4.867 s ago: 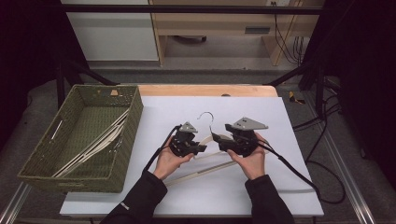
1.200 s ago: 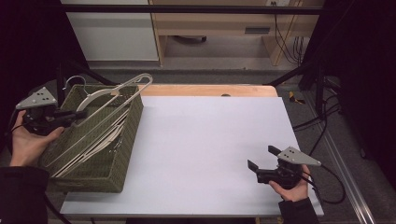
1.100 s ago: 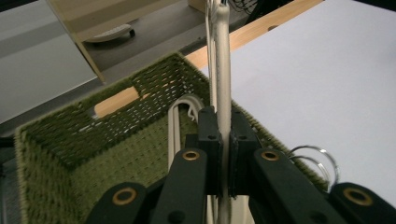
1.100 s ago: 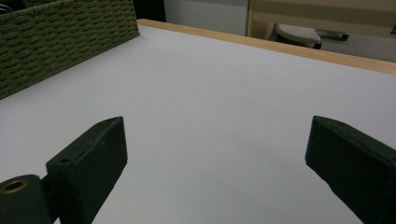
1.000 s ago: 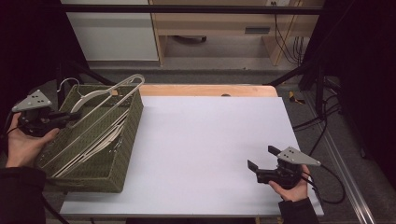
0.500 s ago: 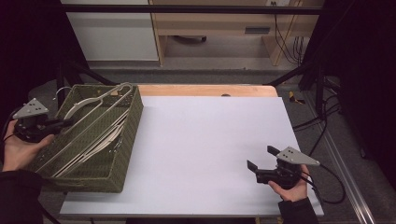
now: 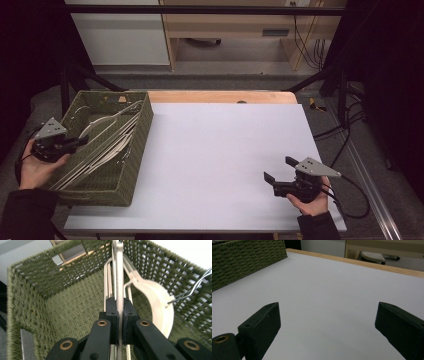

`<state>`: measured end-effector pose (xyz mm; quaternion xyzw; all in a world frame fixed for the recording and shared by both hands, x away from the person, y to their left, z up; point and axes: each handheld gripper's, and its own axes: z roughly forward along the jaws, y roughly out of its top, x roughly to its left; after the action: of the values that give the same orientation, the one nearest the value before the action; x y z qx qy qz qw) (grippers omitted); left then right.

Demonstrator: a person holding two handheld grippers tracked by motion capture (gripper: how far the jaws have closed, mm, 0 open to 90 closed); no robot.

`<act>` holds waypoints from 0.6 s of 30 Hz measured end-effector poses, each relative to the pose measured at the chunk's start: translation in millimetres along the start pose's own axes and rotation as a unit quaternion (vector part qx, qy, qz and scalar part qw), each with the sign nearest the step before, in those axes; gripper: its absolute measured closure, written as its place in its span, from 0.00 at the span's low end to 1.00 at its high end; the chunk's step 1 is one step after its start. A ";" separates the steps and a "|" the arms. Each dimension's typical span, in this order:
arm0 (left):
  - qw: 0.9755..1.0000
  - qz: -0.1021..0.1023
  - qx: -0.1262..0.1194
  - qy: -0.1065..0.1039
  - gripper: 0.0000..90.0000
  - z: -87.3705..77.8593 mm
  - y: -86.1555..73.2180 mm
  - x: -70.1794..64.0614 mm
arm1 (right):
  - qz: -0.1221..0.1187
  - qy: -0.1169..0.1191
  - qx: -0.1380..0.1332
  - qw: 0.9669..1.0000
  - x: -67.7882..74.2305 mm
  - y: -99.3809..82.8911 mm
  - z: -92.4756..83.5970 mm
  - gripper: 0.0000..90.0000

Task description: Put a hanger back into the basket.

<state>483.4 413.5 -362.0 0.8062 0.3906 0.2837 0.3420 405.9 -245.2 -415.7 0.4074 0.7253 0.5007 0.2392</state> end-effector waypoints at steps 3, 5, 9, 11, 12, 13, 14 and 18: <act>1.000 -0.002 0.001 -0.003 0.96 6.1 -6.2 -2.3 | -0.001 0.002 0.000 1.000 -0.3 0.0 -0.3 0.08; 1.000 -0.001 0.000 -0.001 0.96 9.5 -10.0 -4.0 | 0.000 0.000 0.000 1.000 0.0 0.0 0.0 0.08; 1.000 0.002 0.019 -0.001 0.95 14.7 -14.6 -6.1 | 0.000 0.000 0.002 1.000 0.3 -0.1 0.2 0.08; 1.000 -0.005 0.026 -0.009 0.93 16.5 -16.5 -6.5 | 0.000 0.001 0.001 1.000 0.5 -0.2 0.2 0.08; 0.999 -0.005 0.035 -0.015 0.93 16.8 -17.1 -5.4 | 0.000 0.001 0.001 1.000 0.5 -0.2 0.2 0.08; 0.999 -0.011 0.039 -0.018 0.92 17.7 -17.5 -5.4 | 0.000 0.001 0.001 1.000 0.5 -0.2 0.3 0.08; 0.999 -0.009 0.045 -0.018 0.91 17.7 -17.6 -5.1 | 0.001 0.001 0.002 1.000 0.7 -0.2 0.5 0.08; 0.997 -0.026 0.058 -0.033 0.88 20.9 -19.0 -4.3 | -0.001 0.003 0.002 1.000 1.2 -0.4 1.4 0.08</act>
<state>487.9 411.8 -390.1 0.8234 0.4157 0.2243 0.3143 406.2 -243.5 -416.5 0.4056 0.7272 0.5003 0.2374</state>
